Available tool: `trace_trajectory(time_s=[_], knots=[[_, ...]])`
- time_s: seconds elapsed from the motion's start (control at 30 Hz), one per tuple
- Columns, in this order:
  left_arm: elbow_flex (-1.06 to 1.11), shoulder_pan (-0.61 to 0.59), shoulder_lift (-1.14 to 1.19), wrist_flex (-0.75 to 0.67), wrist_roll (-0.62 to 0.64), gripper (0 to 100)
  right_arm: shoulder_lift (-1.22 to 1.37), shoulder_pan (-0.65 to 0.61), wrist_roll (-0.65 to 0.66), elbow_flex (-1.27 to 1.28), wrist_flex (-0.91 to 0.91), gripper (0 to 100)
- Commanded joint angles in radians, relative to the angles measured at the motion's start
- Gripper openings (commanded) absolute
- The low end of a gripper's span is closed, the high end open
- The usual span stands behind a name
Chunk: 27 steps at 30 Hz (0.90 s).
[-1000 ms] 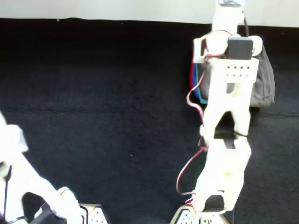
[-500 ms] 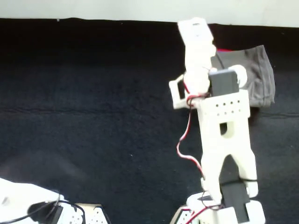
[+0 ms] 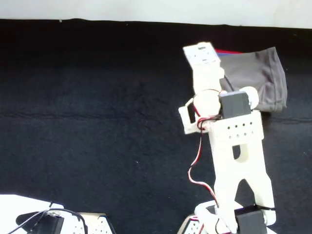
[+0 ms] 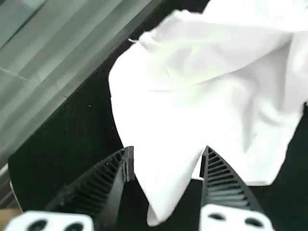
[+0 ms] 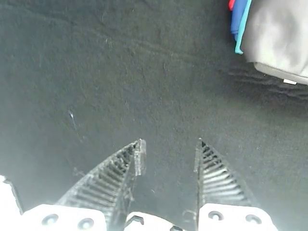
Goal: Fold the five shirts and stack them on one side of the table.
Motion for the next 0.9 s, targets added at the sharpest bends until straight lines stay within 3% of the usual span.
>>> trace_trajectory(time_s=[0.0,0.17,0.3,0.43,0.87], knots=[[-0.125,-0.001,0.064,0.006,-0.041,23,-0.030,-0.002,0.020,0.002,0.007,16.9],[-0.177,0.010,0.159,0.008,-0.107,21,-0.027,-0.002,0.017,0.002,0.007,16.9],[-0.222,0.012,0.176,0.069,-0.109,0,-0.030,-0.001,0.015,0.002,0.007,16.9],[-0.302,0.041,0.176,0.173,-0.044,1,-0.030,0.001,0.015,0.004,0.007,16.9],[-0.352,0.302,-0.125,0.781,0.229,1,-0.022,0.002,0.015,0.004,0.007,16.9]])
